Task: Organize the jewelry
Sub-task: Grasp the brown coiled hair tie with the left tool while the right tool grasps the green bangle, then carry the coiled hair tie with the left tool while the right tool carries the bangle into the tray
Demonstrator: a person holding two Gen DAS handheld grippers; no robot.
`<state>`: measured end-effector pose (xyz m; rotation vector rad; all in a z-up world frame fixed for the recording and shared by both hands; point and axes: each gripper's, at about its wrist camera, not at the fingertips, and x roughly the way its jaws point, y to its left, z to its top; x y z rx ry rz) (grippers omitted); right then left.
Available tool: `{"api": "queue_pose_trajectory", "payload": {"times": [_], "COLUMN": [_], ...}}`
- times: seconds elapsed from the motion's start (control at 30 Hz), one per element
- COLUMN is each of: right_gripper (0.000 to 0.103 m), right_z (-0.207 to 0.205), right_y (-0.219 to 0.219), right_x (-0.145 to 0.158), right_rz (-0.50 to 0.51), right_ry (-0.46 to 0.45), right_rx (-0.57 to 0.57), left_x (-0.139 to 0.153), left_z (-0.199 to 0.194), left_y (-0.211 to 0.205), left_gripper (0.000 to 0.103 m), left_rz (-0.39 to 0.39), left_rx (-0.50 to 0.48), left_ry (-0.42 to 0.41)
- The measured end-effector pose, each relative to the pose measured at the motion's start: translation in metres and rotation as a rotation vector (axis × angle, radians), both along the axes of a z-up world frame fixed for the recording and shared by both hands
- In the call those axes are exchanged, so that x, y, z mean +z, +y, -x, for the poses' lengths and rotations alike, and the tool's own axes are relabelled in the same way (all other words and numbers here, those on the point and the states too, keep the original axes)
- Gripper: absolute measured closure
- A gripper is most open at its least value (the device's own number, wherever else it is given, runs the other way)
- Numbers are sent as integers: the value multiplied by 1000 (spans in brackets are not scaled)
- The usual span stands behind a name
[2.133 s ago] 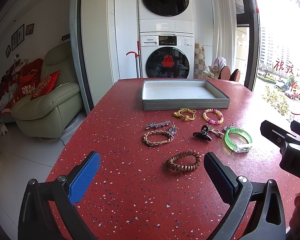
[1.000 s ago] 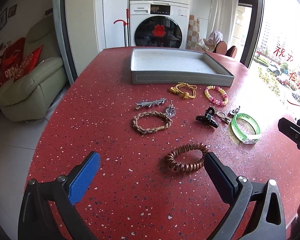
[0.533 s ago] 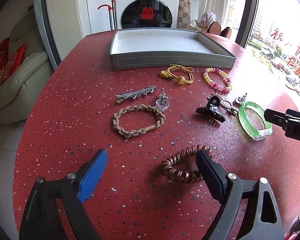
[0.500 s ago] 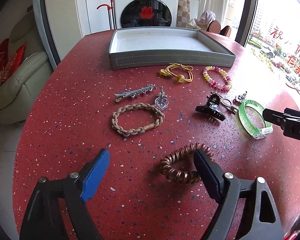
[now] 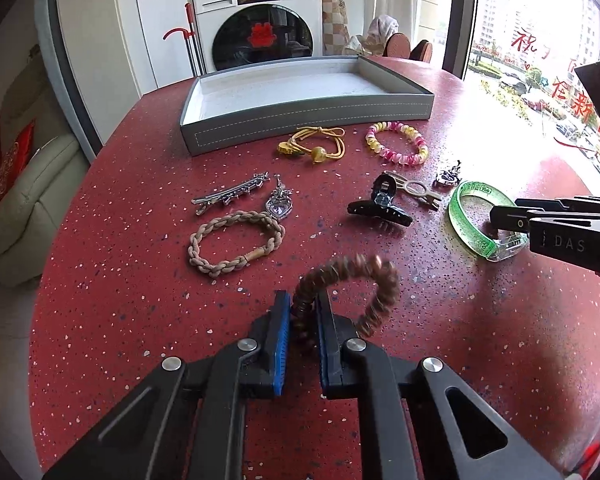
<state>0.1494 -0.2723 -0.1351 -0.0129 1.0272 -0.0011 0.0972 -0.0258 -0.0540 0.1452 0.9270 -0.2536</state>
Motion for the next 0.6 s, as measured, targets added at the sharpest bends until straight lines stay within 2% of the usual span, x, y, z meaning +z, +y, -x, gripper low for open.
{"api": "queue_pose_trajectory", "payload": {"times": [0.07,0.13,0.33,0.6], "right_gripper": [95,95,95,95], "right_z": [0,0,-1,-23], "right_y": [-2,-6,-16,-20], "right_x": [0,1,16,57], "right_rz": [-15,-52,-102,-170], "right_ry": [-2,-7,-34,-78], "right_rx": [0,-4,-1,11], "left_x": [1,1,8,44], "left_z": [-3,-4,-5,-25], "left_y": [4,10,24,32], "left_gripper": [73,73,73,73], "left_rz": [47,87,136,203], "left_rx": [-3,4,11,3], "left_ry": [15,32,45,31]}}
